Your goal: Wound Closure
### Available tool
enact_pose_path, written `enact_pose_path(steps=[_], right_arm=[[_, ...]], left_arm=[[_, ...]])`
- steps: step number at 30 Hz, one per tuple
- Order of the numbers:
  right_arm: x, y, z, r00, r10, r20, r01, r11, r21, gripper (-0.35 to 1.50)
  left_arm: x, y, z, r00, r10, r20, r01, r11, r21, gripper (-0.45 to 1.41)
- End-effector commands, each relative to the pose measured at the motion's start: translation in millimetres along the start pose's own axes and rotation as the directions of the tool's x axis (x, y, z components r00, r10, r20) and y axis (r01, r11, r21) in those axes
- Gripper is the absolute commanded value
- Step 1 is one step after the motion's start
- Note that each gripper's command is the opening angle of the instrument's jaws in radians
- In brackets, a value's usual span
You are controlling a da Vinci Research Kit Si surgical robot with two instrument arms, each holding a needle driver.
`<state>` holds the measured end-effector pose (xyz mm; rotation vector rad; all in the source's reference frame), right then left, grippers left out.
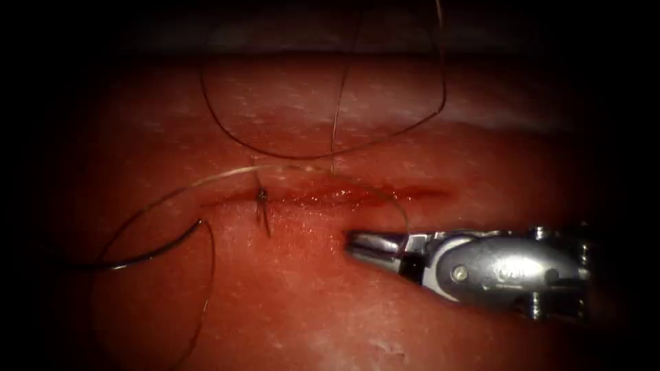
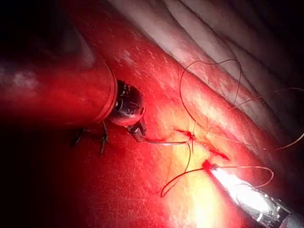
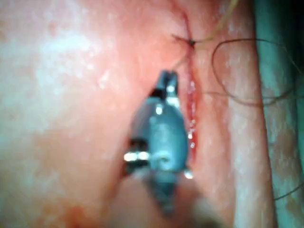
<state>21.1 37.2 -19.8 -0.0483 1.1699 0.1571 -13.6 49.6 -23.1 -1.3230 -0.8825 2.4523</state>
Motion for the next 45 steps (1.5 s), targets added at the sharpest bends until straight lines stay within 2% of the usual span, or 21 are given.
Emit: enact_pose_path(steps=[1, 7, 9, 16, 19, 20, 25, 27, 28, 30, 32, 33, 34, 35, 36, 41, 45], right_arm=[[0.1, 0.1, 0.4, 1.0, 0.003, 0.006, -0.003, 1.0, 0.017, -0.35], [3.0, -0.2, -1.2, 1.0, 0.018, -0.009, -0.017, 0.997, 0.072, -0.35], [4.9, -1.1, -1.9, 1.0, 0.023, -0.016, -0.021, 0.993, 0.113, -0.35], [8.3, -4.0, -3.4, 0.999, 0.016, -0.027, -0.011, 0.98, 0.197, -0.35], [10.4, -5.5, -3.9, 0.999, 0.006, -0.045, 0.005, 0.967, 0.255, -0.35], [11.7, -6.5, -4.0, 0.998, 0.002, -0.056, 0.015, 0.955, 0.295, -0.35], [16.3, -9.4, -3.4, 0.996, -0.023, -0.081, 0.052, 0.92, 0.389, -0.35], [19.1, -11.7, -2.7, 0.993, -0.025, -0.115, 0.076, 0.884, 0.462, -0.35], [19.1, -11.7, -2.7, 0.993, -0.025, -0.115, 0.076, 0.884, 0.462, -0.35], [20.9, -13.3, -1.9, 0.988, -0.031, -0.148, 0.104, 0.851, 0.515, -0.35], [21.8, -13.3, -1.3, 0.986, -0.046, -0.159, 0.121, 0.858, 0.498, -0.35], [22.1, -12.1, -1.2, 0.985, -0.054, -0.167, 0.123, 0.891, 0.437, -0.01], [22.0, -11.4, -1.4, 0.983, -0.047, -0.176, 0.115, 0.91, 0.397, 0.52], [21.9, -10.6, -1.6, 0.983, -0.041, -0.179, 0.104, 0.928, 0.357, 0.88], [21.2, -8.8, -2.6, 0.985, -0.039, -0.169, 0.084, 0.959, 0.269, 1.18], [17.4, -3.7, -6.1, 0.992, 0.009, -0.124, 0.005, 0.993, 0.114, 1.26], [14.0, -1.2, -7.1, 0.995, 0.019, -0.101, -0.016, 0.999, 0.03, 1.23]], left_arm=[[-0.3, -0.5, 0.7, 1.0, 0.001, -0.001, -0.001, 1.0, 0.0, -0.35], [-0.3, -0.5, 0.7, 1.0, 0.001, -0.001, -0.001, 1.0, 0.0, -0.35], [-0.4, -0.6, 0.8, 1.0, 0.002, 0.0, -0.002, 1.0, 0.001, -0.35], [-0.7, -0.6, 0.6, 1.0, 0.005, 0.001, -0.005, 1.0, -0.001, -0.35], [-0.7, -0.6, 0.6, 1.0, 0.005, 0.001, -0.005, 1.0, -0.002, -0.35], [-0.8, -0.6, 0.6, 1.0, 0.005, 0.001, -0.005, 1.0, -0.002, -0.35], [-0.8, -0.6, 0.5, 1.0, 0.006, 0.001, -0.006, 1.0, -0.002, -0.35], [-0.8, -0.7, 0.5, 1.0, 0.006, 0.001, -0.006, 1.0, -0.003, -0.35], [-0.8, -0.7, 0.5, 1.0, 0.006, 0.001, -0.006, 1.0, -0.003, -0.35], [-0.9, -0.8, 0.5, 1.0, 0.001, 0.002, -0.001, 1.0, -0.003, -0.35], [-1.1, -0.8, 0.4, 1.0, 0.002, 0.002, -0.002, 1.0, -0.003, -0.35], [-1.1, -0.8, 0.4, 1.0, 0.003, 0.002, -0.003, 1.0, -0.003, -0.35], [-1.1, -0.8, 0.4, 1.0, 0.003, 0.002, -0.003, 1.0, -0.003, -0.35], [-1.1, -0.8, 0.4, 1.0, 0.003, 0.002, -0.003, 1.0, -0.003, -0.35], [-1.1, -0.8, 0.4, 1.0, 0.003, 0.002, -0.003, 1.0, -0.003, -0.35], [-1.1, -0.8, 0.5, 1.0, 0.002, 0.002, -0.002, 1.0, -0.002, -0.35], [-1.2, -0.9, 0.7, 1.0, 0.003, 0.003, -0.003, 1.0, 0.0, -0.35]])
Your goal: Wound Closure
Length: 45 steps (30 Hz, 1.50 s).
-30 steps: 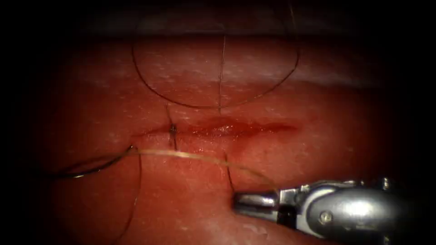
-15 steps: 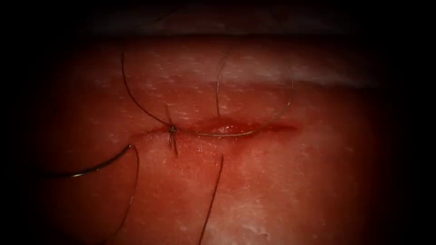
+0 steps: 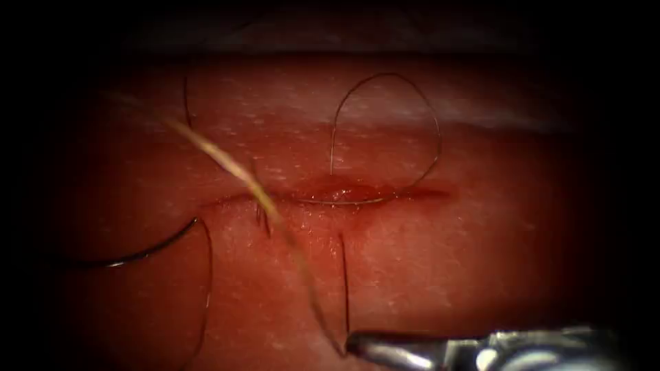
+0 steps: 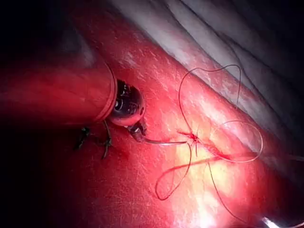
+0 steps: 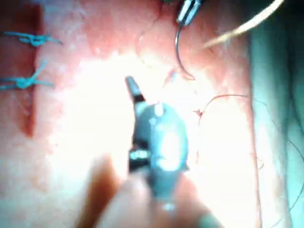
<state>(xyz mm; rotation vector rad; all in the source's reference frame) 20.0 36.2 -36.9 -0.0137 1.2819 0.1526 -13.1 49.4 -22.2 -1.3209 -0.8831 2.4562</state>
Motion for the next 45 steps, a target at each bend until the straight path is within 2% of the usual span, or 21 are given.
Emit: enact_pose_path(steps=[1, 3, 7, 11, 14, 16, 17, 24, 27, 29, 30, 31, 32, 38, 45], right_arm=[[-1.8, 0.6, 0.5, 1.0, -0.003, 0.014, 0.004, 1.0, -0.019, 1.25], [-3.1, 0.7, 0.7, 0.999, -0.009, 0.041, 0.01, 0.999, -0.041, 1.25], [-7.4, -0.2, 3.0, 0.982, -0.08, 0.173, 0.085, 0.996, -0.018, 1.18], [-11.5, 0.3, 5.9, 0.969, -0.131, 0.212, 0.137, 0.99, -0.015, 1.06], [-12.7, 1.2, 6.6, 0.964, -0.14, 0.226, 0.149, 0.989, -0.022, 0.98], [-13.7, 1.8, 6.9, 0.962, -0.143, 0.234, 0.156, 0.987, -0.036, 0.81], [-14.0, 2.0, 7.0, 0.962, -0.144, 0.233, 0.157, 0.987, -0.036, 0.49], [-13.4, 1.3, 8.5, 0.967, -0.138, 0.213, 0.146, 0.989, -0.024, 0.54], [-13.3, 1.4, 8.8, 0.971, -0.141, 0.192, 0.148, 0.989, -0.022, 0.42], [-13.3, 1.3, 8.8, 0.972, -0.141, 0.189, 0.147, 0.989, -0.017, 0.24], [-13.3, 1.3, 8.8, 0.975, -0.123, 0.184, 0.129, 0.992, -0.018, -0.17], [-13.3, 1.2, 8.7, 0.977, -0.117, 0.176, 0.12, 0.993, -0.006, -0.35], [-13.3, 1.1, 8.5, 0.982, -0.105, 0.16, 0.104, 0.995, 0.014, -0.35], [-11.7, 0.5, 7.8, 0.982, -0.068, 0.176, 0.056, 0.996, 0.071, -0.35], [-5.9, -2.9, 6.3, 0.991, -0.051, 0.126, 0.026, 0.982, 0.188, -0.35]], left_arm=[[-0.3, -0.5, 0.7, 1.0, 0.001, 0.0, -0.001, 1.0, 0.0, -0.35], [-0.3, -0.5, 0.7, 1.0, 0.001, 0.0, -0.001, 1.0, 0.001, -0.35], [-0.3, -0.5, 0.7, 1.0, 0.002, 0.0, -0.002, 1.0, 0.001, -0.35], [-0.3, -0.5, 0.8, 1.0, 0.001, 0.0, -0.001, 1.0, 0.002, -0.35], [-0.3, -0.6, 1.0, 1.0, 0.001, 0.0, -0.001, 1.0, 0.003, -0.35], [-0.3, -0.6, 1.2, 1.0, 0.001, 0.001, -0.001, 1.0, 0.002, -0.35], [-0.2, -0.7, 1.3, 1.0, 0.001, 0.001, -0.001, 1.0, 0.003, -0.35], [-0.1, -1.0, 1.7, 1.0, -0.001, 0.001, 0.001, 1.0, 0.008, -0.35], [-0.1, -1.0, 1.6, 1.0, 0.0, 0.001, 0.0, 1.0, 0.008, -0.35], [-0.1, -1.0, 1.7, 1.0, -0.001, 0.001, 0.001, 1.0, 0.008, -0.35], [-0.1, -1.1, 1.7, 1.0, -0.001, 0.001, 0.001, 1.0, 0.008, -0.35], [-0.1, -1.1, 1.7, 1.0, -0.001, 0.001, 0.001, 1.0, 0.008, -0.35], [-0.1, -1.1, 1.7, 1.0, -0.001, 0.001, 0.001, 1.0, 0.008, -0.35], [0.0, -1.3, 1.6, 1.0, -0.001, 0.0, 0.001, 1.0, 0.011, -0.35], [0.1, -1.7, 1.4, 1.0, -0.002, -0.003, 0.002, 1.0, 0.028, -0.35]])
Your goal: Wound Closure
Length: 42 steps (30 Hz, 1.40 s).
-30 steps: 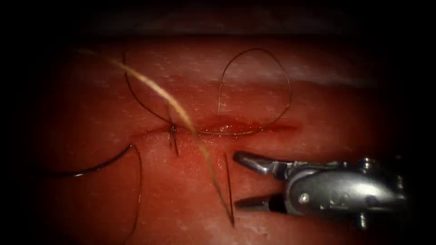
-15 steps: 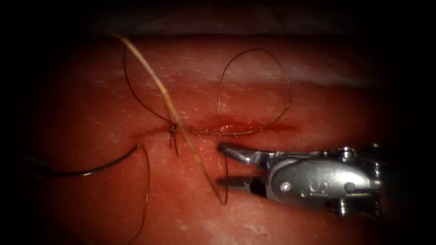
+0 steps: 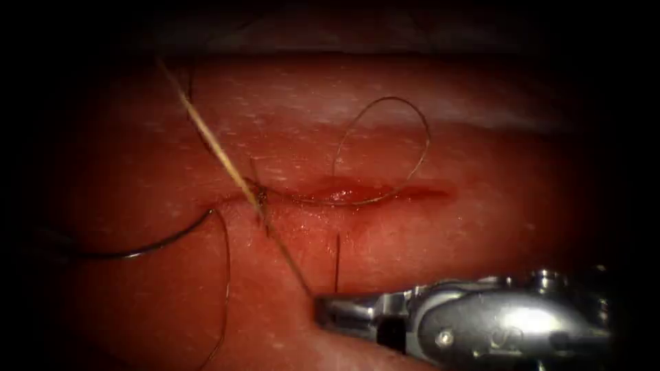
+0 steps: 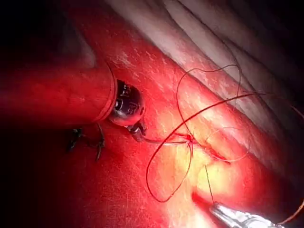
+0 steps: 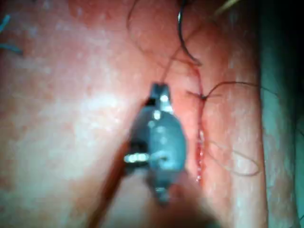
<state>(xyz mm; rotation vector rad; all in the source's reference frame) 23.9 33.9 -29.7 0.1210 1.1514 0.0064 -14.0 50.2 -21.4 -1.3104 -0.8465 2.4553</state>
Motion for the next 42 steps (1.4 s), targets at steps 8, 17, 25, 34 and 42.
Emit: enact_pose_path(steps=[8, 17, 25, 34, 42], right_arm=[[2.8, -2.3, 0.2, 1.0, -0.007, -0.023, 0.008, 0.998, 0.065, -0.35], [11.3, -9.1, -0.2, 0.991, -0.014, -0.135, 0.062, 0.933, 0.354, -0.35], [11.2, -3.2, -2.6, 0.977, 0.027, -0.211, -0.013, 0.998, 0.068, 1.08], [4.8, 0.3, -5.6, 0.99, 0.052, -0.128, -0.066, 0.993, -0.1, 1.13], [1.4, 2.2, -6.6, 0.997, 0.027, -0.078, -0.043, 0.978, -0.204, 1.16]], left_arm=[[-0.3, -0.5, 0.6, 1.0, 0.001, -0.002, -0.001, 1.0, 0.002, -0.35], [-0.5, -0.4, 0.4, 1.0, 0.003, -0.001, -0.003, 1.0, 0.0, -0.35], [-0.5, -0.4, 0.4, 1.0, 0.004, -0.001, -0.004, 1.0, 0.0, -0.35], [-0.5, -0.5, 0.5, 1.0, 0.003, -0.001, -0.003, 1.0, 0.002, -0.35], [-0.6, -0.6, 0.6, 1.0, 0.003, -0.001, -0.003, 1.0, 0.004, -0.35]])
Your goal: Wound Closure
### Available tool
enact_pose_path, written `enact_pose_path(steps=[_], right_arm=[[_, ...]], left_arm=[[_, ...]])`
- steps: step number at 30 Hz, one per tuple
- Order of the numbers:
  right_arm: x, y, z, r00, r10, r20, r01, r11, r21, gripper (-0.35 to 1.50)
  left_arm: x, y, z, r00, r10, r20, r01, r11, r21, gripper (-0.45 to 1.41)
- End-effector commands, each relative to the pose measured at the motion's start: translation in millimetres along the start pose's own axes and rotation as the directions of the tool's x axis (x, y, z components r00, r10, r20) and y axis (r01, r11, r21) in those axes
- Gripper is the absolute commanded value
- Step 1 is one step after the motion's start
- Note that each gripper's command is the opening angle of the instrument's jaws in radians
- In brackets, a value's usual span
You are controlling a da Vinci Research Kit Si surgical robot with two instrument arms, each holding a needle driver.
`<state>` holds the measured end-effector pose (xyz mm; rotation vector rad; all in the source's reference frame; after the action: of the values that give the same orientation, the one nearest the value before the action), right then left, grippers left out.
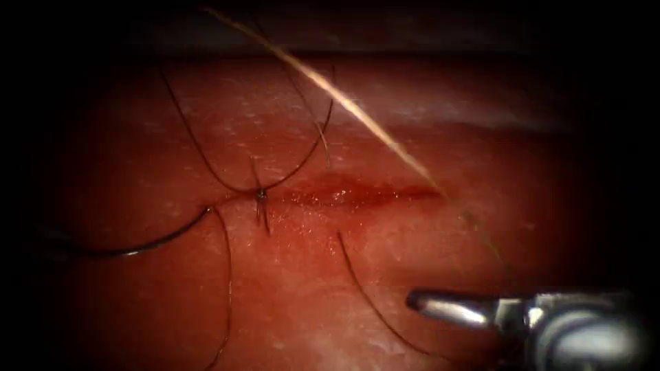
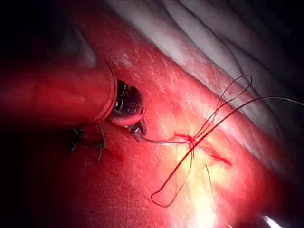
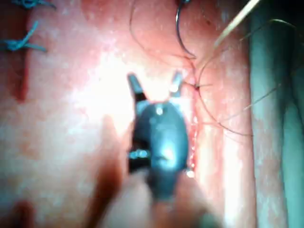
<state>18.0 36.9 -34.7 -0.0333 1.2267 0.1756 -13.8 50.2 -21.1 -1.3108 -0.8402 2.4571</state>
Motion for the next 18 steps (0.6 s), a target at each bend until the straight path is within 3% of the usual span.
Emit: enact_pose_path(steps=[1, 4, 7, 10, 18], right_arm=[[-1.4, -0.4, 1.0, 0.999, -0.028, 0.032, 0.028, 1.0, 0.0, 1.2], [-3.0, -1.8, 0.0, 0.991, -0.067, 0.12, 0.053, 0.992, 0.113, 1.3], [-3.2, -2.1, -1.8, 0.99, -0.074, 0.119, 0.055, 0.986, 0.157, 1.26], [-3.6, -2.0, -5.4, 0.989, -0.088, 0.122, 0.061, 0.976, 0.209, 1.26], [-4.7, 1.5, -12.7, 0.99, -0.092, 0.108, 0.062, 0.965, 0.254, 1.13]], left_arm=[[-0.3, -0.5, 0.7, 1.0, 0.001, 0.0, -0.001, 1.0, 0.0, -0.35], [-0.3, -0.5, 0.6, 1.0, 0.002, 0.0, -0.002, 1.0, -0.001, -0.35], [-0.3, -0.5, 0.6, 1.0, 0.002, 0.0, -0.002, 1.0, -0.002, -0.35], [-0.3, -0.5, 0.6, 1.0, 0.002, 0.0, -0.002, 1.0, -0.002, -0.35], [-0.4, -0.5, 0.5, 1.0, 0.003, 0.0, -0.003, 1.0, -0.002, -0.35]])
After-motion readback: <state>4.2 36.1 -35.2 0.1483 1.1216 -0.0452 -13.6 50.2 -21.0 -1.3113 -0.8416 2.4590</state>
